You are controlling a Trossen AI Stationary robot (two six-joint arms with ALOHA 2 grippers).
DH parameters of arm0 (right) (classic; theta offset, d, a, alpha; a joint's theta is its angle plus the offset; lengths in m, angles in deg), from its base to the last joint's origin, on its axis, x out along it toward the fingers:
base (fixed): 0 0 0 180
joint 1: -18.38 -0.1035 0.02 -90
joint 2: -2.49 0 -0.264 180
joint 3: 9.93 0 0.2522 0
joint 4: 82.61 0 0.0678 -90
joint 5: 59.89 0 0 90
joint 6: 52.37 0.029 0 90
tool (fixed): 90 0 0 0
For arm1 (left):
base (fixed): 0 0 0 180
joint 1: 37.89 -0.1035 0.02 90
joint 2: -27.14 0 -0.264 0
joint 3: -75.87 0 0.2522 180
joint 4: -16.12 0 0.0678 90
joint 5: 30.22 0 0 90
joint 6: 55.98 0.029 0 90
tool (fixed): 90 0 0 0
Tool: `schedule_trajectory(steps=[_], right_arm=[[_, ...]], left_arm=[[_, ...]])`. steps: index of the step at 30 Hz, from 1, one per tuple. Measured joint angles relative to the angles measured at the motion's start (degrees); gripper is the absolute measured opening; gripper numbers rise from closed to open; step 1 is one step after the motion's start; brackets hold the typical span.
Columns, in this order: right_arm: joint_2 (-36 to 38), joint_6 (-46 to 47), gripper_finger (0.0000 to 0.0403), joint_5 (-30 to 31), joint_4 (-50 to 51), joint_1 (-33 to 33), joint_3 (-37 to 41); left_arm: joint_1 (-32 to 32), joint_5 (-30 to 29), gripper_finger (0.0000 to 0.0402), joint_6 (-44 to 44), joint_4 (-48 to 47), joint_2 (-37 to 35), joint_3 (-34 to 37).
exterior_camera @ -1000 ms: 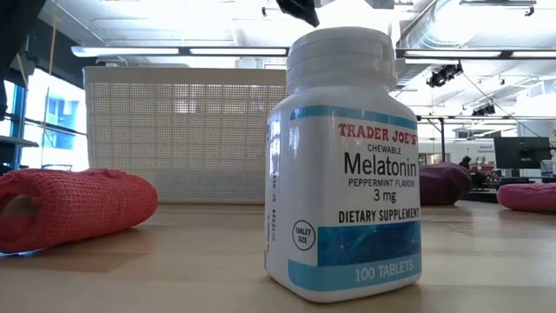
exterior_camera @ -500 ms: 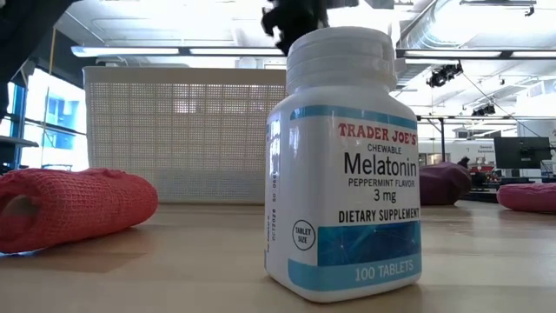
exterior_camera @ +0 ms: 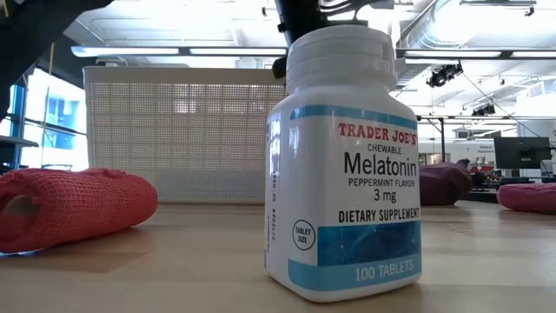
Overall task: Pick & place medical supplies in basket/bin
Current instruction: Put the yellow pill bottle into the white bin
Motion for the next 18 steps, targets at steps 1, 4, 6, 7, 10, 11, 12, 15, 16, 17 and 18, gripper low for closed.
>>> schedule_trajectory(steps=[1,4,6,7,10,11,12,15,16,17,18], right_arm=[[0.0,-0.5,0.0139,0.2,0.0,-0.3,0.0],[0.0,-1.6,0.0139,1.1,0.0,-0.9,0.0],[0.0,-2.3,0.0139,1.2,0.0,-1.1,0.0],[0.0,-2.4,0.0139,1.2,0.0,-1.2,0.0],[0.0,-2.5,0.0139,1.2,0.0,-1.2,0.0],[0.0,-2.5,0.0139,1.2,0.0,-1.2,0.0],[0.0,-2.6,0.0139,1.2,0.0,-1.2,0.0],[0.0,-3.1,0.0139,1.2,0.0,-1.2,0.0],[0.0,-3.2,0.0139,1.2,0.0,-1.2,0.0],[0.0,-3.2,0.0139,1.2,0.0,-1.2,0.0],[0.0,-3.2,0.0139,1.2,0.0,-1.2,0.0]], left_arm=[[0.0,0.0,0.0333,0.3,0.1,0.0,0.0],[0.0,0.2,0.0333,0.9,0.0,0.0,0.0],[0.0,2.0,0.0333,0.9,-0.7,0.0,0.0],[0.0,2.5,0.0333,0.9,-0.6,0.0,0.4],[0.0,2.5,0.0333,0.1,-0.6,0.0,1.6],[0.0,2.5,0.0332,-0.4,-0.9,-0.1,1.8],[0.0,2.6,0.0331,-0.6,-1.6,-0.2,1.9],[0.0,3.5,0.0319,-0.6,-2.7,-0.2,1.9],[0.0,3.8,0.0313,-0.6,-2.7,-0.3,1.9],[0.0,4.1,0.0306,-0.6,-2.7,-0.3,1.9],[0.0,4.3,0.0298,-0.8,-2.7,-0.3,1.9]])
